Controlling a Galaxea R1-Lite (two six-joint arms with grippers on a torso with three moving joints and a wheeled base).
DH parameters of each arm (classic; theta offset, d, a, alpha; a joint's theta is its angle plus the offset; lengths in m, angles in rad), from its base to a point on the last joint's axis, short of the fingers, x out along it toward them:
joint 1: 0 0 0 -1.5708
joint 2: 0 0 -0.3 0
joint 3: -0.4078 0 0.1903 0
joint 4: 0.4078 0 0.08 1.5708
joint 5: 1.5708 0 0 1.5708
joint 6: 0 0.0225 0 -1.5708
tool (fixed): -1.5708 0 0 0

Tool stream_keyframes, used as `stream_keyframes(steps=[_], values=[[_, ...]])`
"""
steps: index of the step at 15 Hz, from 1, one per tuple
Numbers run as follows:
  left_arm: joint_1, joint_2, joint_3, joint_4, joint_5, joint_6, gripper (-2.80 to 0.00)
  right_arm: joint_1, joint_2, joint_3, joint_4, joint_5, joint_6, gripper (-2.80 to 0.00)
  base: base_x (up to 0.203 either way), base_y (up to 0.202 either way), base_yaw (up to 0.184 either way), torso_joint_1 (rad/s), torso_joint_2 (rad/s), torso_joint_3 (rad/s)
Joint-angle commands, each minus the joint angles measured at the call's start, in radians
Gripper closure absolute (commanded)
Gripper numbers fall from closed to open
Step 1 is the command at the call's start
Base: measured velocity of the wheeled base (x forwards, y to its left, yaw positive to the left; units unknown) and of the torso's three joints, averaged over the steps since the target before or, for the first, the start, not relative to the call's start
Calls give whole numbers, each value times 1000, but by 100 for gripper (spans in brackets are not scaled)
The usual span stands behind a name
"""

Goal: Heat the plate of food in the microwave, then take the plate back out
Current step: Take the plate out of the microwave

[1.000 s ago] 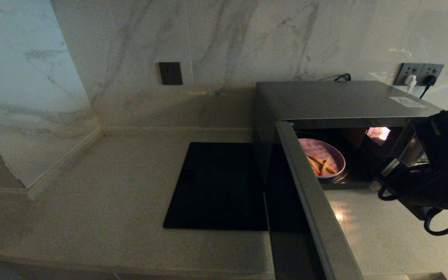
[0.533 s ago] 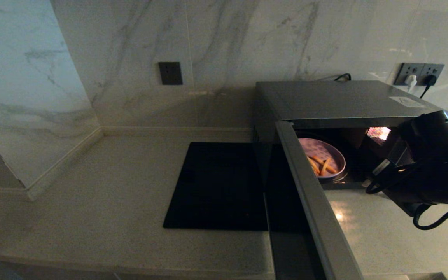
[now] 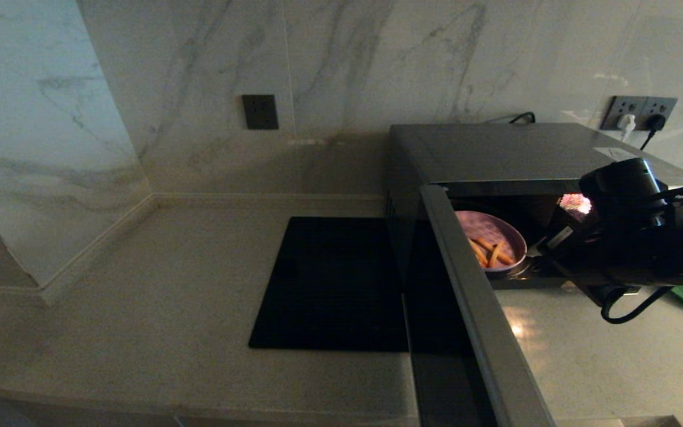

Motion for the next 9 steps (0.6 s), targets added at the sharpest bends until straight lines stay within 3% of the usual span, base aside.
stream_keyframes(steps=[1,6,9], values=[[-1,0,0,-1,1,-1,0,-10,80,-47,26,-23,50,-280,0,0,0,0,0,0],[0,1,0,-1,0,-1,0,-22,181,-211,214,-55,226,-280,0,0,0,0,0,0],[-1,0,0,0,1,-1,0,-23,224,-264,265,-57,265,-280,0,0,0,0,0,0]])
